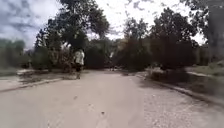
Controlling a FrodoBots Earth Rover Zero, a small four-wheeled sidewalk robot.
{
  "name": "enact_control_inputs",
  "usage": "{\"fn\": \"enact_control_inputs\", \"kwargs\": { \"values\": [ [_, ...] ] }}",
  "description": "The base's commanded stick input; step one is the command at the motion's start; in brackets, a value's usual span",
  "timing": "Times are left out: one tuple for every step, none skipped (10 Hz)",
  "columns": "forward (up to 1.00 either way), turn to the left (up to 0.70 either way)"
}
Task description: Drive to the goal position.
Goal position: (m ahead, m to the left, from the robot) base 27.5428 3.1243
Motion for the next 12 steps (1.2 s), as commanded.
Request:
{"fn": "enact_control_inputs", "kwargs": {
  "values": [
    [0.85, 0.00],
    [0.85, 0.00],
    [0.85, 0.00],
    [0.85, 0.00],
    [0.85, 0.00],
    [0.85, 0.00],
    [0.85, 0.00],
    [0.85, 0.00],
    [0.85, 0.00],
    [0.85, 0.00],
    [0.85, 0.00],
    [0.85, 0.00]
  ]
}}
